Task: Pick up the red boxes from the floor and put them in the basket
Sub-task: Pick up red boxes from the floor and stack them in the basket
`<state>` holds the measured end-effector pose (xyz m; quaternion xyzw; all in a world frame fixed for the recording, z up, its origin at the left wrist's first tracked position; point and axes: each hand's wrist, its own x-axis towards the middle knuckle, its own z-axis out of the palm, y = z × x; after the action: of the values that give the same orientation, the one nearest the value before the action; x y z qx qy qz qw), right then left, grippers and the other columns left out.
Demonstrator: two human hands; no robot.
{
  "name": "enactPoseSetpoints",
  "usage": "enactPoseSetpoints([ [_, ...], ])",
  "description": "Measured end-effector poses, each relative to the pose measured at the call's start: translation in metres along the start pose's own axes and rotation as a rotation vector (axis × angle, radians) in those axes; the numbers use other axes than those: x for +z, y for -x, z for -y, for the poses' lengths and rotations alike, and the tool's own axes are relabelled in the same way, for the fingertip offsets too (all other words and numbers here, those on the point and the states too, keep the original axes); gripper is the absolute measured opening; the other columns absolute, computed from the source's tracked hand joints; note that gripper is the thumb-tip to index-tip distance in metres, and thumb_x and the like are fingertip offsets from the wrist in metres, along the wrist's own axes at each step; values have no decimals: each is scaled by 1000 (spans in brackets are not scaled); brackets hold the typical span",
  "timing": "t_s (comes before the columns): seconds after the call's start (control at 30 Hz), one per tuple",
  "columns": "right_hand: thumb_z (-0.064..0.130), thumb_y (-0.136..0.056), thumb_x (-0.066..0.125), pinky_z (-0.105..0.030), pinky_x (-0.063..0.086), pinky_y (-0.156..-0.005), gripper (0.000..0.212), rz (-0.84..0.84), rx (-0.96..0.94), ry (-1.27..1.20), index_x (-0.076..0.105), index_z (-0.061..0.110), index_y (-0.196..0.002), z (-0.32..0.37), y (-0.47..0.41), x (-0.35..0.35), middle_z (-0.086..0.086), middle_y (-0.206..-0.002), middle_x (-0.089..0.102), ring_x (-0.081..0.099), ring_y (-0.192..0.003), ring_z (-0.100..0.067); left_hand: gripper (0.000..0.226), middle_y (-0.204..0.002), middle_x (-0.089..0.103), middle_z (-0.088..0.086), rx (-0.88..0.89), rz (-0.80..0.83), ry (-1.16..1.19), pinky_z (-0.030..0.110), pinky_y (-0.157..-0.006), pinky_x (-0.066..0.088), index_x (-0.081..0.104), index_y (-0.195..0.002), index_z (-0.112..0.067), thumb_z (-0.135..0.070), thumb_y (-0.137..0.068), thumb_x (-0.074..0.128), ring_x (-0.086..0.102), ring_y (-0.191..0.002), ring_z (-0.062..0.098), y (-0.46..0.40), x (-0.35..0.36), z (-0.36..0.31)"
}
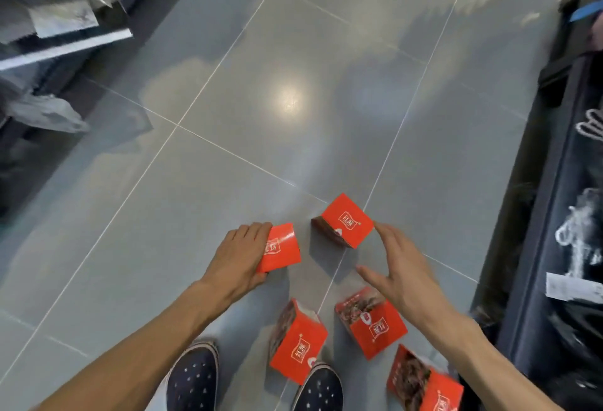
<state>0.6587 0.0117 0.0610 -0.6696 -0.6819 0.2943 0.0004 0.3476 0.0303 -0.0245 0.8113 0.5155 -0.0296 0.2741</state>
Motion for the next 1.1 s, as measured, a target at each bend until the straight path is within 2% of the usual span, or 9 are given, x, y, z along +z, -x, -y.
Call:
enactPoseSetpoints([
  [0.17,52,-78,73,-42,37,-110,92,12,76,100,23,19,-148,8,-42,24,-6,-147,38,40,-131,-26,89,-128,50,1,45,-29,69,38,-87,42,34,-142,-17,-39,-66,75,49,-105,25,15,-39,21],
  [0.3,47,-73,80,-45,27,-116,107,28,143,105,17,7,-150,-10,-81,67,-16,-154,29,30,-140,-33,82,-125,51,-3,14,-86,124,37,-84,44,37,-139,-22,-40,-68,74,49,-104,23,21,-32,42],
  [0.37,46,-68,84,-46,29,-114,110,28,173,97,21,3,-147,-23,-97,87,-19,-150,34,35,-136,-35,80,-124,52,-3,9,-103,124,38,-83,44,37,-139,-22,-41,-69,73,49,-102,22,23,-21,55],
  [0.47,42,-64,88,-47,39,-104,105,16,214,111,29,2,-141,-37,-108,107,-20,-134,48,47,-121,-38,80,-122,52,-2,-17,-119,145,37,-83,44,37,-139,-21,-42,-70,73,48,-102,21,32,-8,69],
  [0.57,52,-62,80,-46,46,-82,81,-15,208,102,44,9,-120,-28,-109,98,-15,-110,56,53,-99,-36,80,-121,51,-2,-31,-114,155,37,-81,44,37,-138,-21,-44,-71,74,48,-102,21,40,-10,76],
  [0.67,70,-49,58,-39,45,-71,85,-18,203,28,46,15,-113,0,-100,71,-4,-102,51,48,-89,-24,81,-122,50,-2,-42,-113,140,38,-81,45,36,-139,-22,-46,-72,75,47,-103,21,48,-31,78],
  [0.87,57,-57,75,-42,51,-72,71,-15,154,-77,43,30,-114,71,-68,-39,6,-101,50,54,-88,-16,85,-122,50,-4,-36,-172,149,33,-80,43,35,-141,-23,-50,-72,75,46,-104,19,68,-142,59],
  [1.0,57,-57,77,-41,53,-73,70,-62,65,-90,44,34,-115,152,-41,-145,12,-98,49,56,-83,-12,84,-123,50,-7,-10,-242,164,30,-85,42,34,-141,-26,-55,-73,72,46,-107,16,92,-256,41],
  [1.1,59,-61,76,-41,53,-74,65,-113,-11,-120,44,37,-113,221,-7,-231,14,-97,50,56,-84,-9,85,-120,51,-8,1,-273,163,37,-91,44,35,-140,-28,-62,-71,70,49,-107,16,121,-353,26],
])
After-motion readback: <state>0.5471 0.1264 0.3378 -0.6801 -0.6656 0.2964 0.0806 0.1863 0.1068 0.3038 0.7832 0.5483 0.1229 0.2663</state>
